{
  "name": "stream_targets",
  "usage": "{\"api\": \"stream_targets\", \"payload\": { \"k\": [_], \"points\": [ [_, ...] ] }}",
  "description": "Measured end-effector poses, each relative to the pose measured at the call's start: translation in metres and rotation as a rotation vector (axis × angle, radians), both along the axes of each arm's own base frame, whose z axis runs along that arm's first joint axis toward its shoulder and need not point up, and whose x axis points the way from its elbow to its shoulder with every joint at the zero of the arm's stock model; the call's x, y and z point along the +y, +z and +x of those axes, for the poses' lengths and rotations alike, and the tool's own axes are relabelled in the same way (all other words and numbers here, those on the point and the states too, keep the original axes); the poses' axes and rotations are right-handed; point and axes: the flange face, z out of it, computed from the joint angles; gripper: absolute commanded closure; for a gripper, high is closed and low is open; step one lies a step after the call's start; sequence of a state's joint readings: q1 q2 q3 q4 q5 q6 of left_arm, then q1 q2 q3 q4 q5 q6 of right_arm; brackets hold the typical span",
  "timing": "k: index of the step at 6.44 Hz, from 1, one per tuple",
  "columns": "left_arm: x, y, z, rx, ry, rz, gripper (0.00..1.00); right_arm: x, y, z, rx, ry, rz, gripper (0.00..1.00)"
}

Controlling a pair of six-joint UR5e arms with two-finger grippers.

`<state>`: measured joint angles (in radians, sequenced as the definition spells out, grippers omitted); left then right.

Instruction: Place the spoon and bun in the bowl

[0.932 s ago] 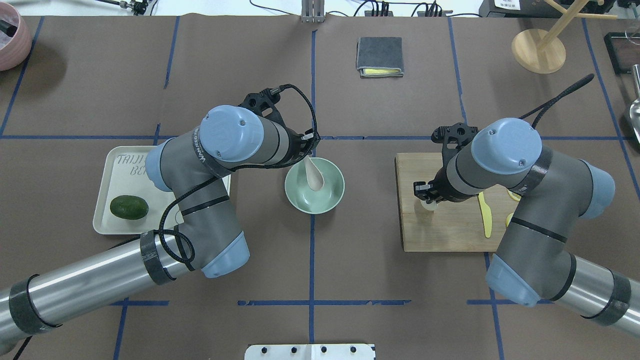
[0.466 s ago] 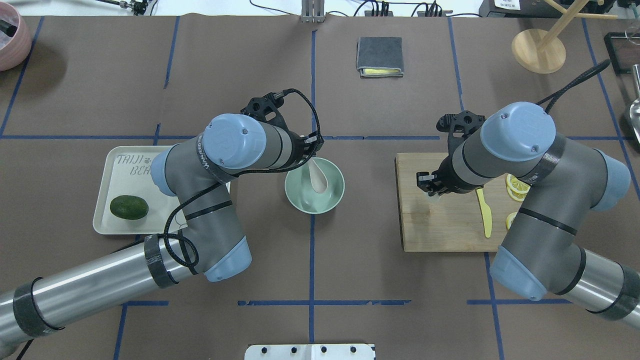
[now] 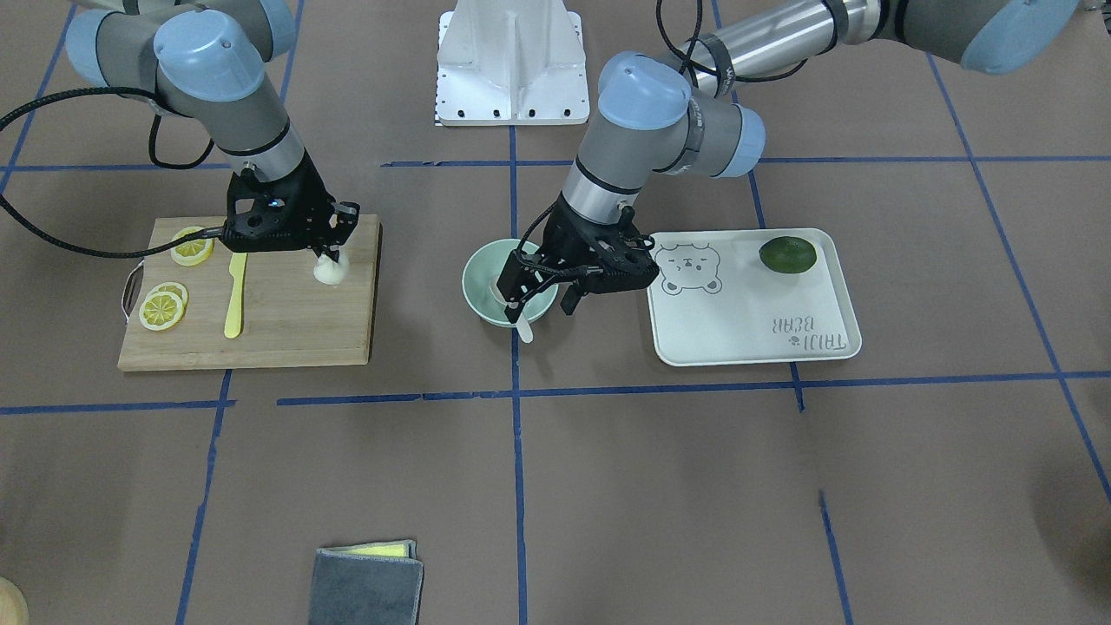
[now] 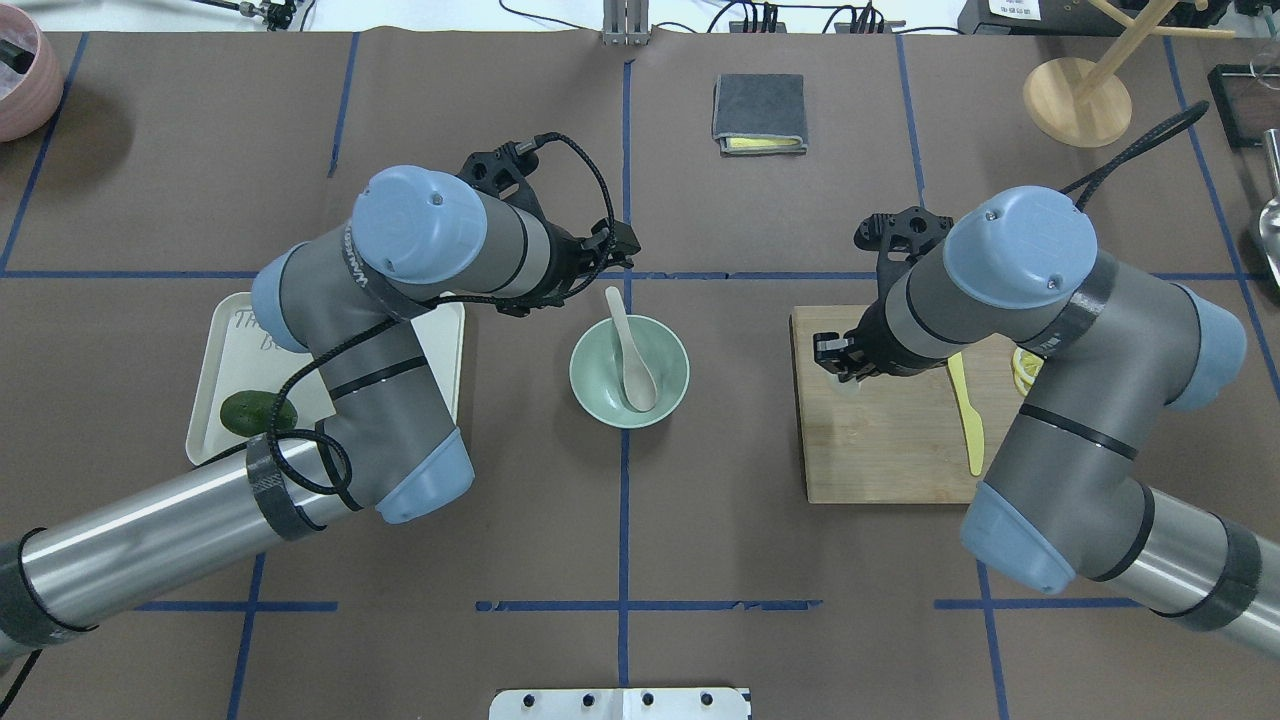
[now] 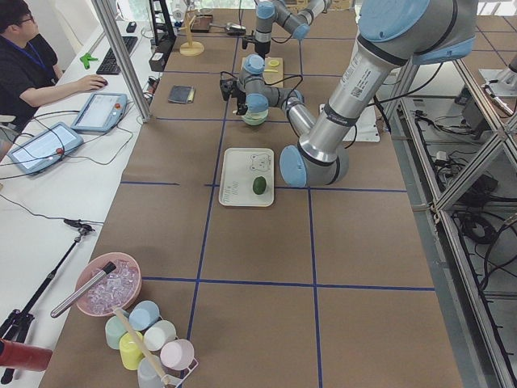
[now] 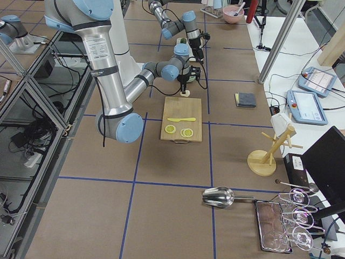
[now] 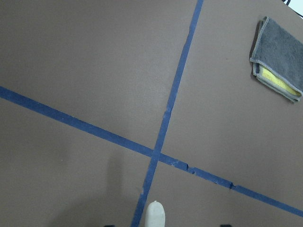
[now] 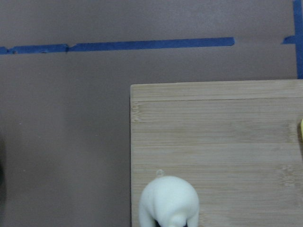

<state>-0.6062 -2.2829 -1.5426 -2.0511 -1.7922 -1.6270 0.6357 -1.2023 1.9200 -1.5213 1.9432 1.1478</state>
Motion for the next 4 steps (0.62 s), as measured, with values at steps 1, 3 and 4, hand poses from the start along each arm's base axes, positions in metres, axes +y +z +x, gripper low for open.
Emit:
{"api": "stream_targets", "payload": {
  "k": [1,3,4],
  "points": [
    [-0.006,0.000,-0.028,-0.080,0.030,0.032,0.00,-0.006,-0.032,-0.013,-0.005,-0.002,0.002,1.00],
    [-0.013,0.012,-0.086,-0.282,0.109,0.135,0.00,-0.015,-0.082,-0.051,-0.032,0.008,-0.014,1.00],
    [-0.015,0.031,-0.118,-0.354,0.143,0.195,0.00,-0.017,-0.101,-0.077,-0.041,0.011,-0.026,1.00]
  ]
}}
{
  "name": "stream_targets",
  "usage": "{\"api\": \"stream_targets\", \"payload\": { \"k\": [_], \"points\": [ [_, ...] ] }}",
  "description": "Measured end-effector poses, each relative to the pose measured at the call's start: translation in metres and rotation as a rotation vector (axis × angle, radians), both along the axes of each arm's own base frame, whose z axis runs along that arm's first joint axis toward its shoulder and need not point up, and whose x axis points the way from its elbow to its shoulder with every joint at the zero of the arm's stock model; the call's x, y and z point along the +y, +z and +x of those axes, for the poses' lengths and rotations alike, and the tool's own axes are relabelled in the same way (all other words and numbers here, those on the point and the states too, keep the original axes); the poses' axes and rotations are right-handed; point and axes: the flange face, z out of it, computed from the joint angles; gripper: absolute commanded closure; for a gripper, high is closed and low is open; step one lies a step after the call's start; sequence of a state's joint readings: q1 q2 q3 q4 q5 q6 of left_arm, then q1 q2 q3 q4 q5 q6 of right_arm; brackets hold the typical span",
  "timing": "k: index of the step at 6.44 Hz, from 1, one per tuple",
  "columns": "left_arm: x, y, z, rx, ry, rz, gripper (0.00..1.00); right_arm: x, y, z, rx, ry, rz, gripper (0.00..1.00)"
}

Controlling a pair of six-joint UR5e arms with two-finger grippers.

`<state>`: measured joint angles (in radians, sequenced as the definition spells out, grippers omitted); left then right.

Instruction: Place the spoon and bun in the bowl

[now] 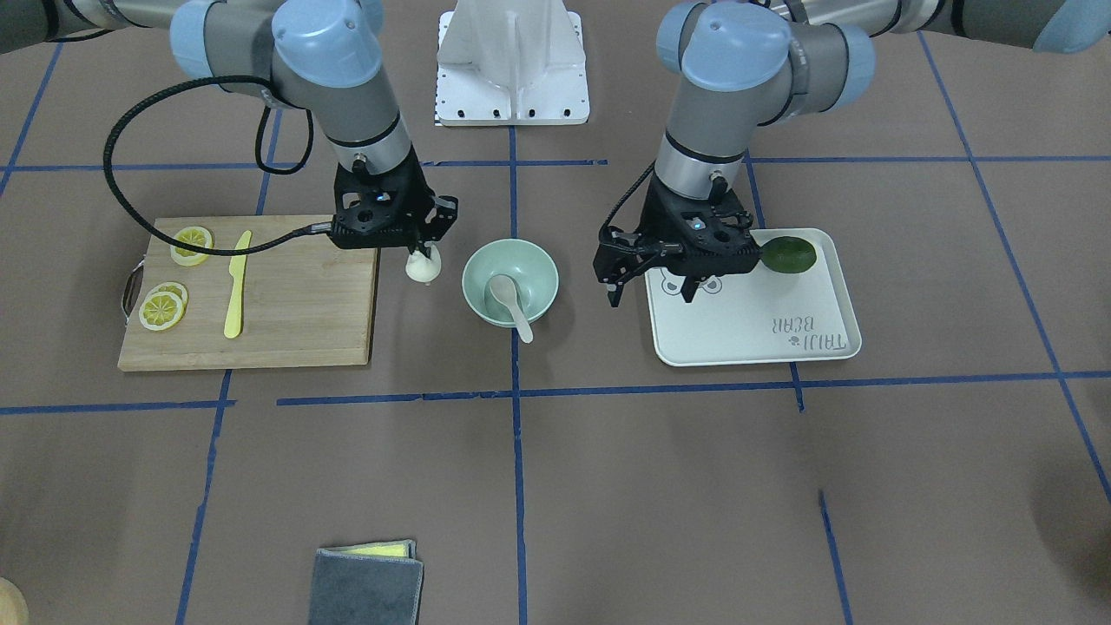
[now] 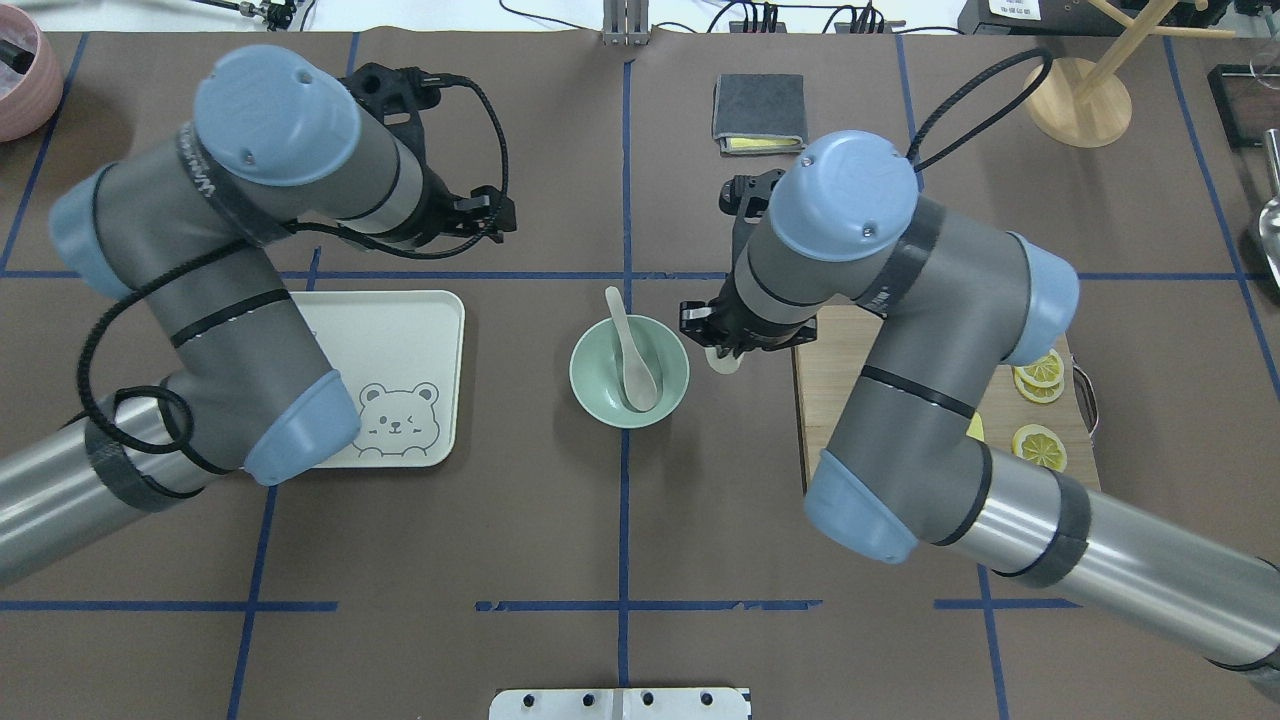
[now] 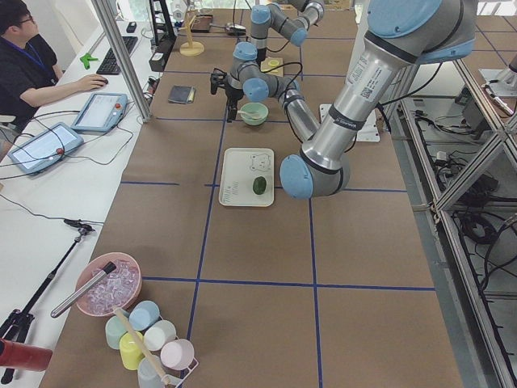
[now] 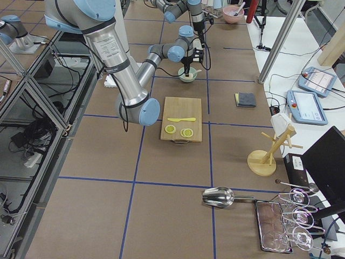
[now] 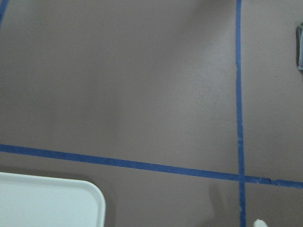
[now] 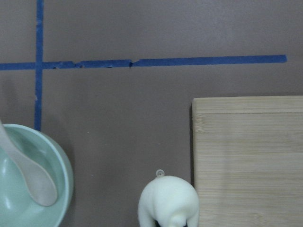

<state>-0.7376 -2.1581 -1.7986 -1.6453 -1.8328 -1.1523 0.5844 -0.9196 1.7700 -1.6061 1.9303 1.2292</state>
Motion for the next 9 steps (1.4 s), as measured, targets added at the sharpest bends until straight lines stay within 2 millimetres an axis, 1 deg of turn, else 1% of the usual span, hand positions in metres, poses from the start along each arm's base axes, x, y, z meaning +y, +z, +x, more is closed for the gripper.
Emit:
{"api": "stream_targets", "payload": {
  "k": [1,2,3,4,5,7,8,9],
  "points": [
    [-0.007,0.019,-0.032,-0.062,0.027,0.056,0.00,-0.001,-0.014,-0.032,-0.015,0.001,-0.002,1.00],
    [-0.018,0.032,-0.062,-0.117,0.040,0.097,0.00,-0.004,-0.022,-0.062,-0.050,0.010,0.002,0.86],
    [-0.023,0.044,-0.089,-0.163,0.055,0.127,0.00,-0.007,-0.028,-0.082,-0.079,0.021,0.004,0.04],
    [-0.026,0.056,-0.111,-0.200,0.070,0.156,0.00,-0.008,-0.033,-0.092,-0.091,0.027,0.008,0.00],
    [-0.030,0.064,-0.126,-0.225,0.080,0.173,0.00,-0.008,-0.036,-0.095,-0.097,0.029,0.010,0.00],
    [-0.034,0.074,-0.140,-0.250,0.087,0.184,0.00,-0.007,-0.039,-0.094,-0.099,0.029,0.009,0.00],
    [-0.040,0.083,-0.159,-0.278,0.094,0.201,0.00,-0.006,-0.042,-0.091,-0.099,0.029,0.004,0.00],
    [-0.048,0.099,-0.189,-0.319,0.117,0.225,0.00,-0.003,-0.046,-0.088,-0.098,0.030,0.000,0.00]
  ]
}}
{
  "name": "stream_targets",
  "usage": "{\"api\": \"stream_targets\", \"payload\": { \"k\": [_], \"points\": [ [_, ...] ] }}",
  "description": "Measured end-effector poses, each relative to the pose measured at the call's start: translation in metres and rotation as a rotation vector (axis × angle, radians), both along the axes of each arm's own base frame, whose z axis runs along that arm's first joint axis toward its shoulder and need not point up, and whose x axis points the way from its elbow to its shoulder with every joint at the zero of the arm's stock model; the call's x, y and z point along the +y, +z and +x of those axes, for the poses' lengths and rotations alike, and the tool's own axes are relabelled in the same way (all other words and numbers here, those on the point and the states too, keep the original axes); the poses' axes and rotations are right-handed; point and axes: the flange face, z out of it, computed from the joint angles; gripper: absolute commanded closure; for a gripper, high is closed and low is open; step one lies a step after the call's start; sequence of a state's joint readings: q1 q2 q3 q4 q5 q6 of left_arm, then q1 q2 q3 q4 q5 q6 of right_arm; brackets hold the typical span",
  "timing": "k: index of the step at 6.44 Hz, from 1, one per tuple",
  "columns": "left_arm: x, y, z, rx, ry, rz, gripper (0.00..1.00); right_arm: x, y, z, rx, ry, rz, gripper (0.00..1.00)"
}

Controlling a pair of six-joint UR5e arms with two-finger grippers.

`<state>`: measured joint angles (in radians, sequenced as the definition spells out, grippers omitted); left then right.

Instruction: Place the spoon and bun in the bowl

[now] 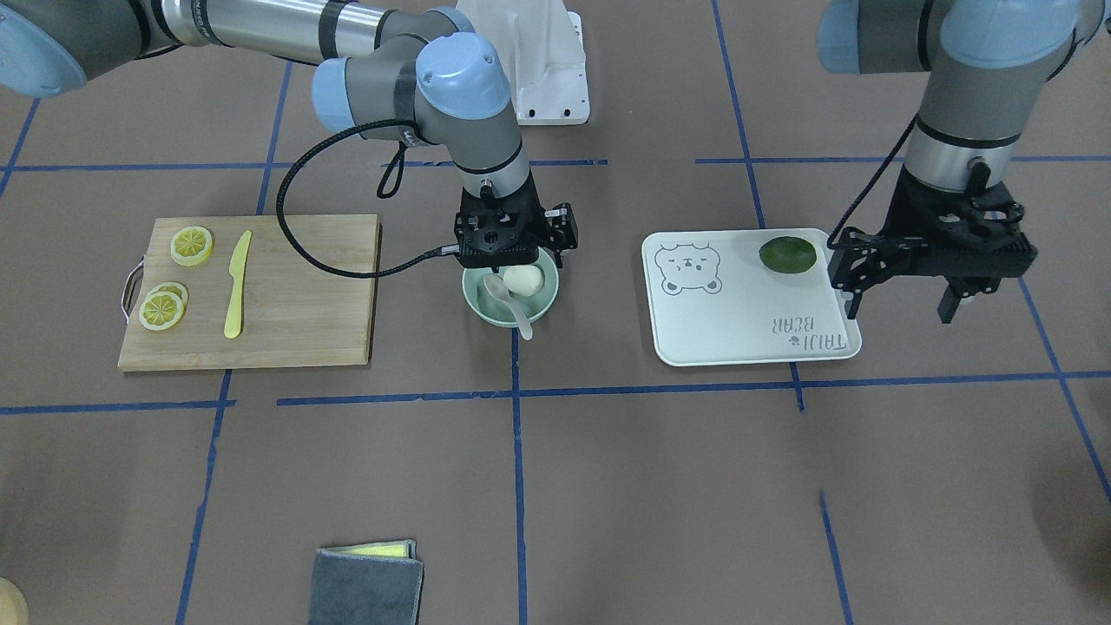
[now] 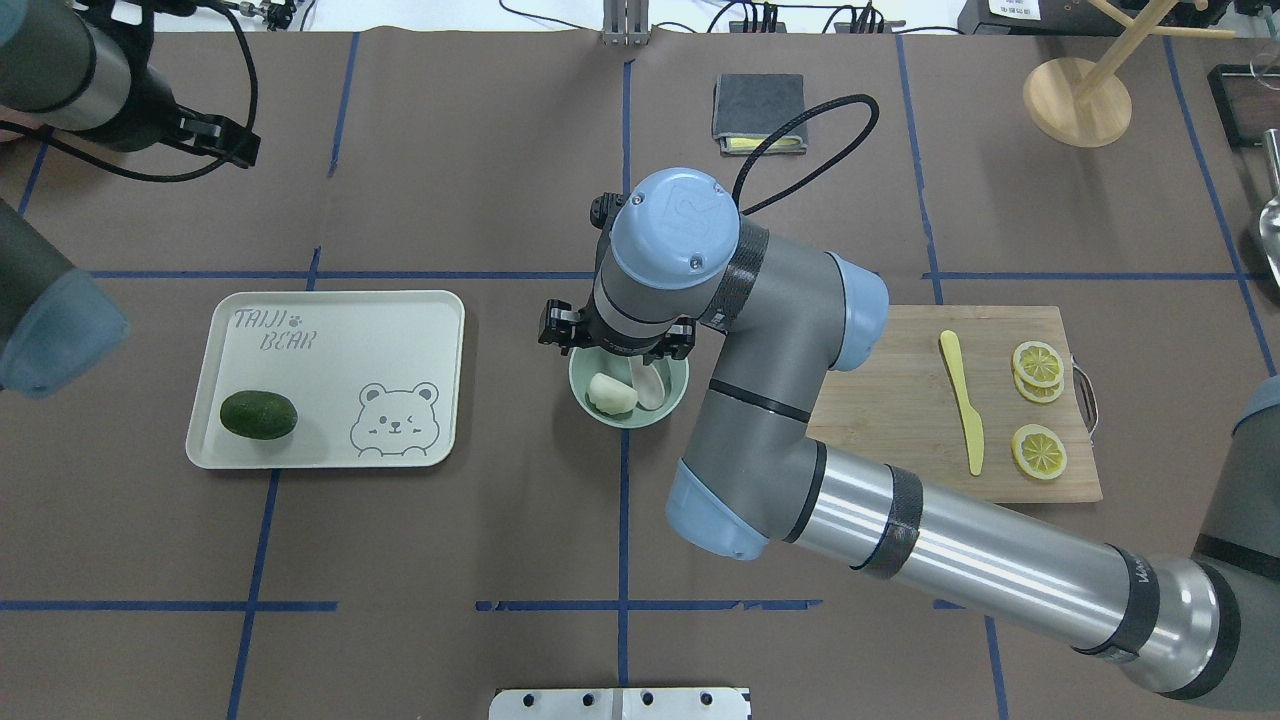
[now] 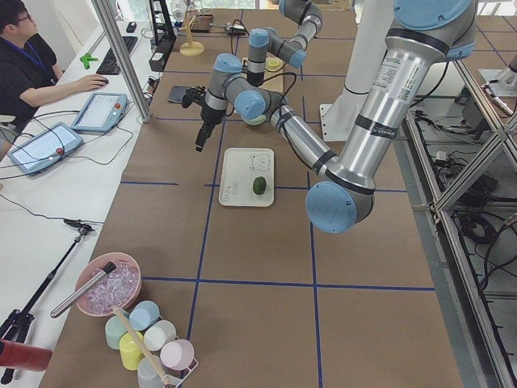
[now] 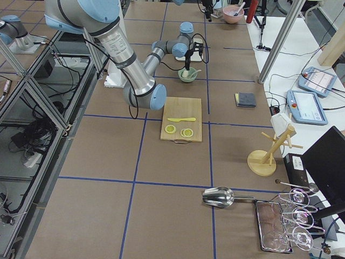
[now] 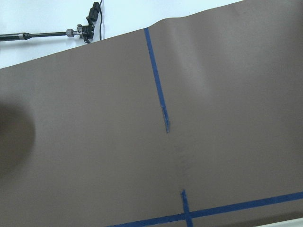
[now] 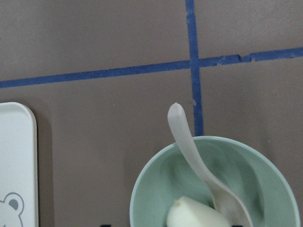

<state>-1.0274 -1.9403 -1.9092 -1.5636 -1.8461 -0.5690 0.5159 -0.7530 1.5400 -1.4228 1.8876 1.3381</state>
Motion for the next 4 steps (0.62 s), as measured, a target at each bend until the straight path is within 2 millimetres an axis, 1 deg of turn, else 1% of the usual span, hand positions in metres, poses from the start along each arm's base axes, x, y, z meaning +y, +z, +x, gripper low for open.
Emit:
{"api": "stream_targets", "payload": {
  "k": [2,3,4],
  "points": [
    [-0.013,0.045,-0.080,-0.058,0.076,0.014,0.00,0.004,-0.006,0.009,0.005,0.001,-0.004,0.00],
    [-0.017,0.071,-0.116,-0.059,0.115,-0.004,0.00,0.006,-0.011,0.024,0.028,0.002,-0.011,0.00],
    [-0.022,0.104,-0.146,-0.044,0.152,-0.040,0.00,0.005,-0.011,0.056,0.071,-0.001,-0.004,0.00]
  ]
}}
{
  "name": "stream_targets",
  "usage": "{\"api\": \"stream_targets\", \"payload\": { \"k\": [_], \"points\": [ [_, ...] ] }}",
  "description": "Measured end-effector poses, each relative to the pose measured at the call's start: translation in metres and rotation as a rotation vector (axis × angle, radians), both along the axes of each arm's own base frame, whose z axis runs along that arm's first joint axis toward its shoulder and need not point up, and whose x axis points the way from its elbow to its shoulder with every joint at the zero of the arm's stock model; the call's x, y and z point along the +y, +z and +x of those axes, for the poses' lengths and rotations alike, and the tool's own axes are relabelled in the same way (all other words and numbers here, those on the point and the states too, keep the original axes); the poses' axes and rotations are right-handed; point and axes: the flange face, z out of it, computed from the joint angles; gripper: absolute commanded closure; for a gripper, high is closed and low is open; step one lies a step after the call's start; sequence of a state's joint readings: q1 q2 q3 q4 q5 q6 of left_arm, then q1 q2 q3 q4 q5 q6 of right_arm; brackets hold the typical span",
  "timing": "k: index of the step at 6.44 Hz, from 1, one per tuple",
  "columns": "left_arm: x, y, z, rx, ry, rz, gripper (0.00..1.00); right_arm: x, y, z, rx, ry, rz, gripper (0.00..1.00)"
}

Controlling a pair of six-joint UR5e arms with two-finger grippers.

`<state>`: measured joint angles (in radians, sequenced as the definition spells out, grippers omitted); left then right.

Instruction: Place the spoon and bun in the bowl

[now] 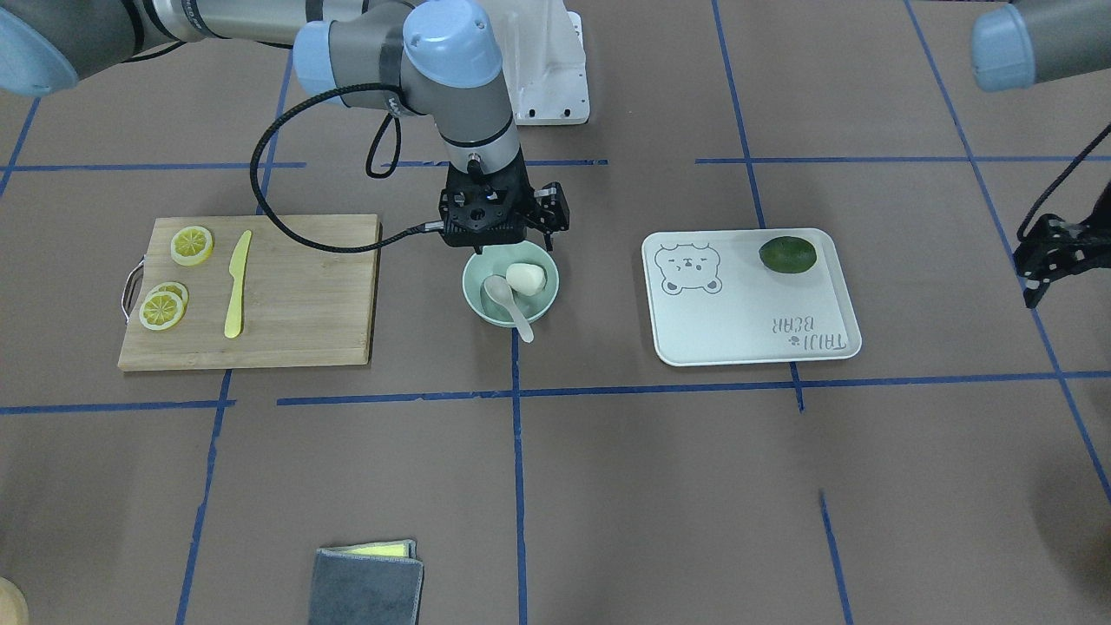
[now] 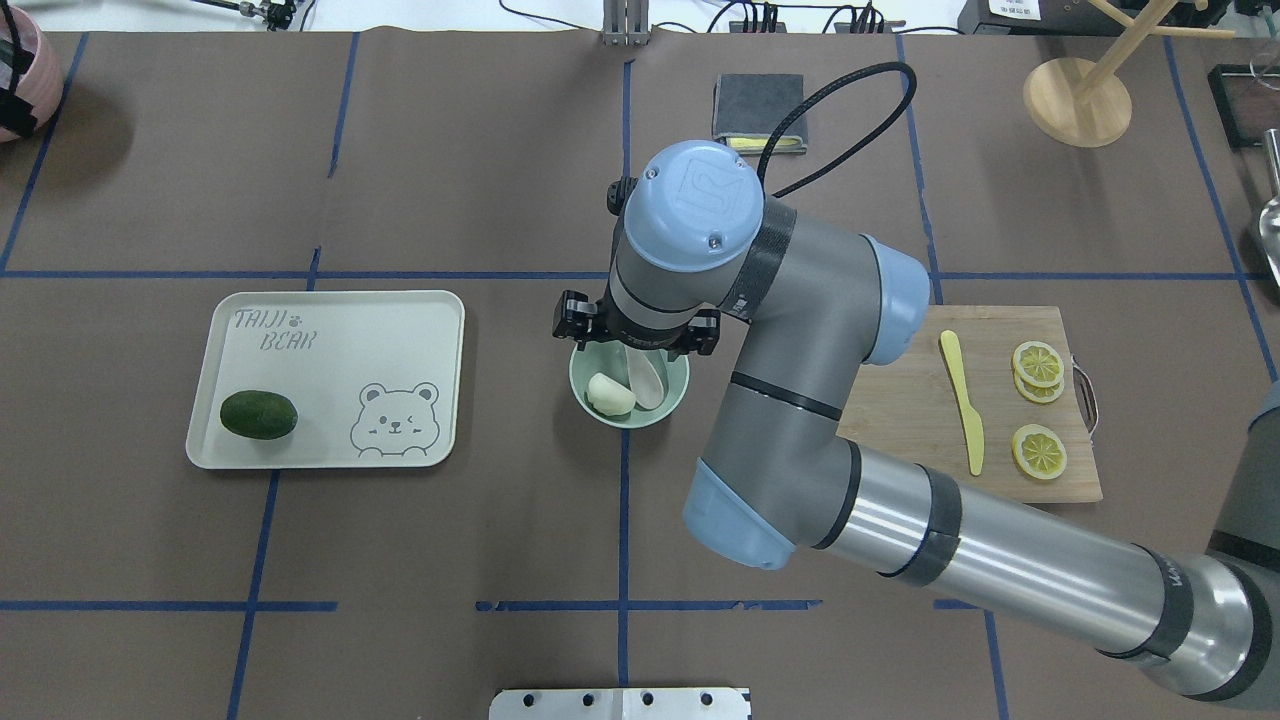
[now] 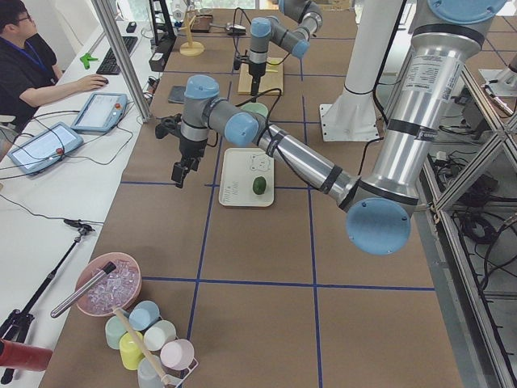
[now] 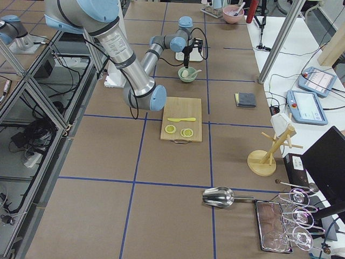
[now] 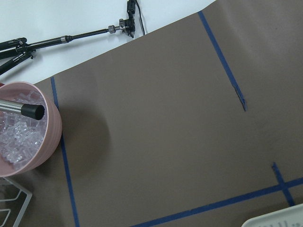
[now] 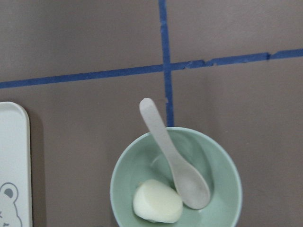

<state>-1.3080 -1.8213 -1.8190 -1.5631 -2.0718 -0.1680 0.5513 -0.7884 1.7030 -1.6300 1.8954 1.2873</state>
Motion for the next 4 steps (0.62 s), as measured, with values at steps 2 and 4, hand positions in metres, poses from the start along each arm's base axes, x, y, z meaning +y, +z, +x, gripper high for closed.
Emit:
{"api": "stream_targets", "payload": {
  "k": [2,4],
  "points": [
    [0.003,0.054,-0.038,0.054,0.055,-0.069,0.00,-0.042,0.038,0.111,0.055,-0.035,0.031,0.00],
    [0.029,0.102,-0.060,0.112,0.084,-0.132,0.00,-0.092,0.122,0.249,0.069,-0.093,0.050,0.00]
  ]
}}
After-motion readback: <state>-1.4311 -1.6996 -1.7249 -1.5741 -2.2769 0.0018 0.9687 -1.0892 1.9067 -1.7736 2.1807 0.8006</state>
